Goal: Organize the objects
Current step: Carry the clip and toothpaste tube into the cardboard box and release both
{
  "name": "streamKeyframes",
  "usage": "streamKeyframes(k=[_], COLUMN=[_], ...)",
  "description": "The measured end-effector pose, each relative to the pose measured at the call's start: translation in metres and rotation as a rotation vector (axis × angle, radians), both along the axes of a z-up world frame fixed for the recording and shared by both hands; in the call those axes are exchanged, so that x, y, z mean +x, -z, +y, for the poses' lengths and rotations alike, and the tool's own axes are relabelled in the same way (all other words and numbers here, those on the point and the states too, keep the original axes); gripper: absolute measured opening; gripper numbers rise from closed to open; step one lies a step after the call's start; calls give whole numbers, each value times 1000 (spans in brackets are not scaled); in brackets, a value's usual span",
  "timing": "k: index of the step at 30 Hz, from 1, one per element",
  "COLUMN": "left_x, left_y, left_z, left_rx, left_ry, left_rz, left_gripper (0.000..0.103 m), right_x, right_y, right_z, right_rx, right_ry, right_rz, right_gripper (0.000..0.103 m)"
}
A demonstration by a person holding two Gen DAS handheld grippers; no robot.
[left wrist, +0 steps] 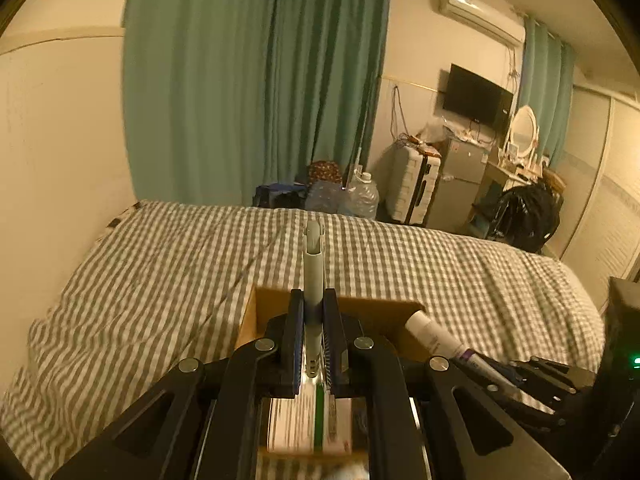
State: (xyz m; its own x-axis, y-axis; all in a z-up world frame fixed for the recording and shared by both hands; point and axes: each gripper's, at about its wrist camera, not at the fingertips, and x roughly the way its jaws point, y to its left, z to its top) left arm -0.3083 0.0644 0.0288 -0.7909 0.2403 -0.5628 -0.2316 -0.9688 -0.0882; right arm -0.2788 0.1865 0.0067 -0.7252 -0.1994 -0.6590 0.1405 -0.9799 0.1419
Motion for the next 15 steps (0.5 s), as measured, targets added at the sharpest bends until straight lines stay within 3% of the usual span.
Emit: streamKeyframes(k=[4,8,9,11,12,14,15], left_x=[-36,-52,-51,-46,-43,-32,-27], left_y=[35,63,66,69,69,62,57], left_z=[12,12,10,7,6,4,3], left_rx=[-72,-86,-83,-75,-76,-96,-104], left_ry=[14,31,29,22,19,1,-12], left_rz=[-37,-109,-117,-125,-124,-105,-90], left_gripper=[9,9,9,12,19,50,75], right_x=[-40,-50,-47,-39,-33,-15,-5], right_y=[31,40,40,37,32,19,12], right_z=[1,-5,-6,-7,-4,2,6], right_rx=[5,-42,-46,-36,-29,-21,-17], right_ry=[25,23,29,45,56,70,74], right_rz=[-37,-28,-23,-9,5,43,52], right_gripper=[17,19,25,50,67,71,72])
